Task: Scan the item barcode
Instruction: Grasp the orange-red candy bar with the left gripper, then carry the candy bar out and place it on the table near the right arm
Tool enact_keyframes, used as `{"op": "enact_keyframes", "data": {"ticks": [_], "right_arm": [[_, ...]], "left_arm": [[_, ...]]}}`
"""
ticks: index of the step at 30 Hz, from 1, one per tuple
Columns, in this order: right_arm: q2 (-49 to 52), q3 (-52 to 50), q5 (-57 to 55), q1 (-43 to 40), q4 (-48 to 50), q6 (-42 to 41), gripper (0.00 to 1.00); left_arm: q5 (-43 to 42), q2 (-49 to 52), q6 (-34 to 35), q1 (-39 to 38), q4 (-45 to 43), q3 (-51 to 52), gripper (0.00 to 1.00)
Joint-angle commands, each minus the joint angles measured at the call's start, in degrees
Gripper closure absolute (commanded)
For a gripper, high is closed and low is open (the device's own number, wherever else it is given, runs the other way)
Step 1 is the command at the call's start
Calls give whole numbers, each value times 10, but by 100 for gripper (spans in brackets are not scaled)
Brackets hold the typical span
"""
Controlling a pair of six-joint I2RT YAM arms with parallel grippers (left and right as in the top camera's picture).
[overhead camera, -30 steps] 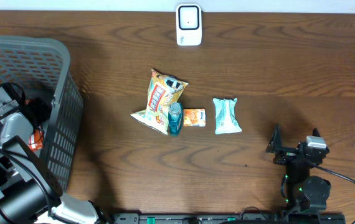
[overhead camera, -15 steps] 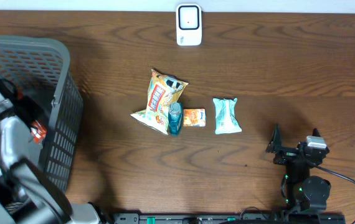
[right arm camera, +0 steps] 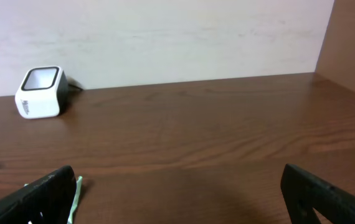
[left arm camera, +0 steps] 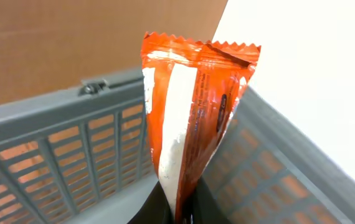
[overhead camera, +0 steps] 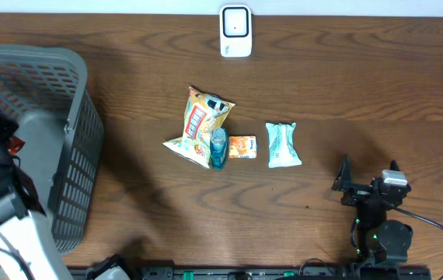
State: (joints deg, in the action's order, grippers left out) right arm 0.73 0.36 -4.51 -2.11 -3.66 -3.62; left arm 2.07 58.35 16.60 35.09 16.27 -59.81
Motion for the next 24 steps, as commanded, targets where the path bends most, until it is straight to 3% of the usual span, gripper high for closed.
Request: {"op": "enact_keyframes", "data": {"ticks": [1,7,14,24], "right_arm": [[-1,0,-5,3,-2,7,1],[-1,0,-5,3,-2,7,1],[-1,0,-5,3,-2,7,1],[-1,0,-5,3,-2,7,1]], "left_arm": [[3,-38,79,1,19,-9,93],[-66,-96,131,-35,34,-9,93],[-167,-124,137,-162,60,-9,93],[-50,-102,100,-413,71,-9,93]]}}
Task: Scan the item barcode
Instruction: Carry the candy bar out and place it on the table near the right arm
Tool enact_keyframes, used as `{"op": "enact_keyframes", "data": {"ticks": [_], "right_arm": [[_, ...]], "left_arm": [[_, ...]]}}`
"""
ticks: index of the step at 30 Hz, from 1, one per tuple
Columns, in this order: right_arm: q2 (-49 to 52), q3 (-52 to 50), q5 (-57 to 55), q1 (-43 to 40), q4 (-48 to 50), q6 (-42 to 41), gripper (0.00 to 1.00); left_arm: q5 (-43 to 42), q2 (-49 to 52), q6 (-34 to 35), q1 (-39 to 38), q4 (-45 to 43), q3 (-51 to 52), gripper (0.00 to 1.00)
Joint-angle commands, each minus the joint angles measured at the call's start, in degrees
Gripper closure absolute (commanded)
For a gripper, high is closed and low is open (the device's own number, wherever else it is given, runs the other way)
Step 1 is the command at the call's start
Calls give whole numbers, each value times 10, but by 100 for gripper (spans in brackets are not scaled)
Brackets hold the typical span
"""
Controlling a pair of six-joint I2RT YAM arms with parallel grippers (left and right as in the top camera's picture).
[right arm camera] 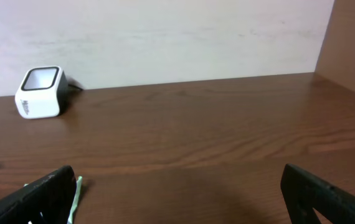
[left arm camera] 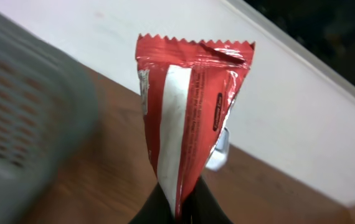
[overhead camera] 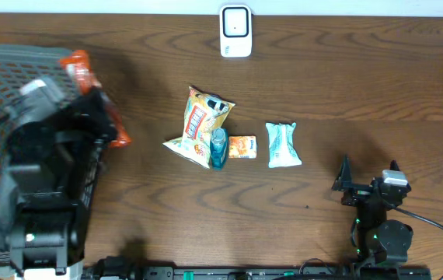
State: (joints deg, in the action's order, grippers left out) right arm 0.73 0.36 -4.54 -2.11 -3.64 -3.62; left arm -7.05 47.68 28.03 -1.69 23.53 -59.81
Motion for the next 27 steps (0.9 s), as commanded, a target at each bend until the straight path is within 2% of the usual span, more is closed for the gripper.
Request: {"op": "enact_keyframes", "data": {"ticks": [1,7,16,22,27], "right_arm": [[-1,0,-5,3,-2,7,1],[-1,0,-5,3,-2,7,1],[-1,0,-5,3,-2,7,1],[-1,0,-5,3,-2,7,1],[-1,0,-5,3,-2,7,1]], "left_arm": [[42,11,-14,-70,-2,-9,93],[42,84,-14,-200,-21,-9,93],[50,259,-25,-381,-132,-15,93],[82,352,-28,-454,-167,-16,93],[82,453,9,-488,-186,-16,93]]}}
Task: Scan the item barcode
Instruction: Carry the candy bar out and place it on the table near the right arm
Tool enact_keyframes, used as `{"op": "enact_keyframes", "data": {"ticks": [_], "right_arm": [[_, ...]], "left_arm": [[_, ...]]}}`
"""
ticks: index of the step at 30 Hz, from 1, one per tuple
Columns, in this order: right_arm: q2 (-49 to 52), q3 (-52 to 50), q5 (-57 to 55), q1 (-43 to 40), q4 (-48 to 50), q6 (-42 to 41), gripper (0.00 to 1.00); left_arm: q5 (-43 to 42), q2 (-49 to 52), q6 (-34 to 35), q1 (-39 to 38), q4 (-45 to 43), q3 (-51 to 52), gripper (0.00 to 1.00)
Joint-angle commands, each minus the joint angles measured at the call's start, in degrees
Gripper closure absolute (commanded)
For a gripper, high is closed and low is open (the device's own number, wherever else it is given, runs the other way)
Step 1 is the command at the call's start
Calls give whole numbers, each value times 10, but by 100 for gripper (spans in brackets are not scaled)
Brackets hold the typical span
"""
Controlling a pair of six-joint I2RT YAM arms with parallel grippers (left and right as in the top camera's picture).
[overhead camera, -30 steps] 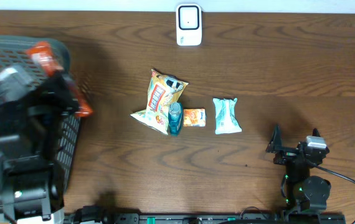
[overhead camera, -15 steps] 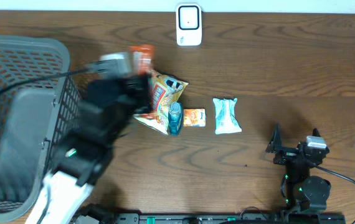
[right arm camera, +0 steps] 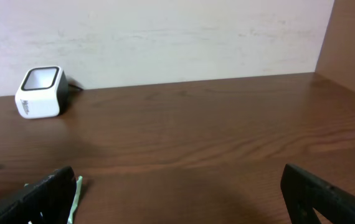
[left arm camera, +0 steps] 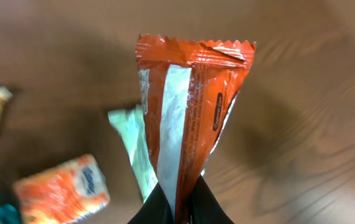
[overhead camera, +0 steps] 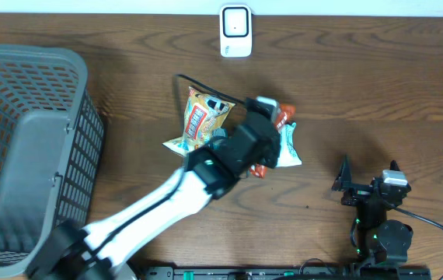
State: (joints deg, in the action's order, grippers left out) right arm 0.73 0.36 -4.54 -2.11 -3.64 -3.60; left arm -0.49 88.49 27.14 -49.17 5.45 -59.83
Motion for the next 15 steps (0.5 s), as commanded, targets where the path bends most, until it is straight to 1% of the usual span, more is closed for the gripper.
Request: {"op": "enact_keyframes", "data": {"ticks": [1,5,6,8,9,10,12,13,14,15], "right_arm": [[-1,0,-4,3,-2,7,1],[-1,0,-4,3,-2,7,1],[-1,0,-5,3,-2,7,1],[-1,0,-5,3,-2,7,1],[-1,0,-5,3,-2,7,1],[-1,0,-5,3,-2,7,1],[-1,0,-5,3,-2,7,1],[-1,0,-5,3,-2,7,1],[-1,0,-5,3,-2,7,1],[-1,0,-4,3,-2,7,1]], "left_arm": [[16,68,24,-19,-12,-16,92],[16,133,23,-37,-58,-16,92],[16,140,23,-41,-69,-16,89],[16,139,22,-45,-85,-16,77],[15,133,18,-46,-91,-17,74],[14,126,13,-46,-94,-19,64],[14,106,-6,-46,-94,-26,22],[16,92,-21,-46,-90,-31,5],[19,83,-28,-45,-86,-34,0],[38,65,-40,-45,-70,-41,0]]}}
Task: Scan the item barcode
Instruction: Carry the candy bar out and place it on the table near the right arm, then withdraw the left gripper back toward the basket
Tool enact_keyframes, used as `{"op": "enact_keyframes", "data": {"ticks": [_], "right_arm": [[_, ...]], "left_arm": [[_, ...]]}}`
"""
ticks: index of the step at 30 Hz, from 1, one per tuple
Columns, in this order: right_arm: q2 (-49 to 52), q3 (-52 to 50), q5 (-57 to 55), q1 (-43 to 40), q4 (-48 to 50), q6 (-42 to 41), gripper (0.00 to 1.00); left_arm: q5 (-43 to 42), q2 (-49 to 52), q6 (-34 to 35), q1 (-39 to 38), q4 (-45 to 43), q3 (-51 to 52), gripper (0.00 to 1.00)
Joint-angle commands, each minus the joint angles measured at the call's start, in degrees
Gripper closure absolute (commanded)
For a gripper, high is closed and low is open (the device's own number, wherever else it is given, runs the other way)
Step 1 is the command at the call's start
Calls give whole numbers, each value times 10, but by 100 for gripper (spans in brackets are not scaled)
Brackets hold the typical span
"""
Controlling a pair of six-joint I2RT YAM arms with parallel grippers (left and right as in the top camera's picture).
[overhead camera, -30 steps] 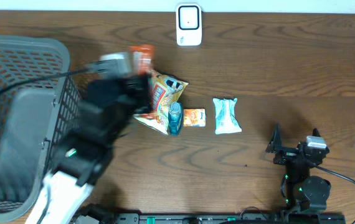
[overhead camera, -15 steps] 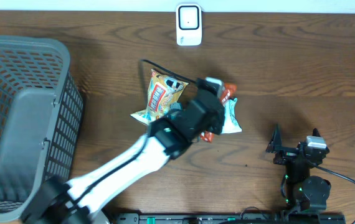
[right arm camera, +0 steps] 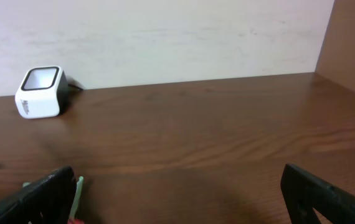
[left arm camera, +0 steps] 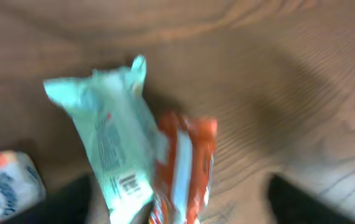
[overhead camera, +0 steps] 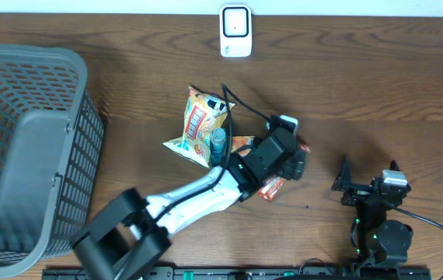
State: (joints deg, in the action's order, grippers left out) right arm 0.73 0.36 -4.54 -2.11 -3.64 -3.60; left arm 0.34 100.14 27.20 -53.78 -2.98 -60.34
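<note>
The orange-red snack packet (left arm camera: 184,168) lies on the wooden table against the right side of a mint-green packet (left arm camera: 109,149). My left gripper (left arm camera: 180,208) is open just above it, a dark finger on either side and neither touching it. From overhead the left gripper (overhead camera: 285,158) covers most of both packets, and only an end of the orange-red packet (overhead camera: 270,187) shows. The white barcode scanner (overhead camera: 235,31) stands at the table's far edge, also in the right wrist view (right arm camera: 38,92). My right gripper (overhead camera: 369,183) rests open at the front right, holding nothing.
A grey mesh basket (overhead camera: 27,140) fills the left side. A yellow chips bag (overhead camera: 202,120), a blue bottle (overhead camera: 218,145) and a small orange pack (overhead camera: 242,142) lie in the middle, left of my left gripper. A black cable (overhead camera: 241,105) loops over the chips bag.
My left gripper was shut on the orange-red packet, holding it upright over the mint-green packet. Now it is open and the packet lies flat on the table beside the mint-green one.
My left gripper first held the orange-red packet inside the grey basket. Then it held it above the basket's right rim. Then it had it over the items in the middle of the table. Now the packet lies there, let go. The right arm stayed still.
</note>
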Motion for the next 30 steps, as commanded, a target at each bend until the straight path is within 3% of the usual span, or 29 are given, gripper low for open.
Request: {"op": "enact_keyframes", "data": {"ticks": [1,8,17,22,24,26,30], "right_arm": [[-1,0,-5,3,-2,7,1],[-1,0,-5,3,-2,7,1],[-1,0,-5,3,-2,7,1],[-1,0,-5,3,-2,7,1],[-1,0,-5,3,-2,7,1],[-1,0,-5,3,-2,7,1],[-1,0,-5,3,-2,7,1]], "left_arm": [[46,-66,-52,1,31,-45,1],[203,-154,-206,17,170,-193,2],[355,-191,-378,75,205,-404,2],[530,-192,-616,84,179,-497,2],[529,-207,-684,98,137,-496,2],[532,-224,-668,117,115,-496,2],[527,-273,-628,134,167,-482,2]]}}
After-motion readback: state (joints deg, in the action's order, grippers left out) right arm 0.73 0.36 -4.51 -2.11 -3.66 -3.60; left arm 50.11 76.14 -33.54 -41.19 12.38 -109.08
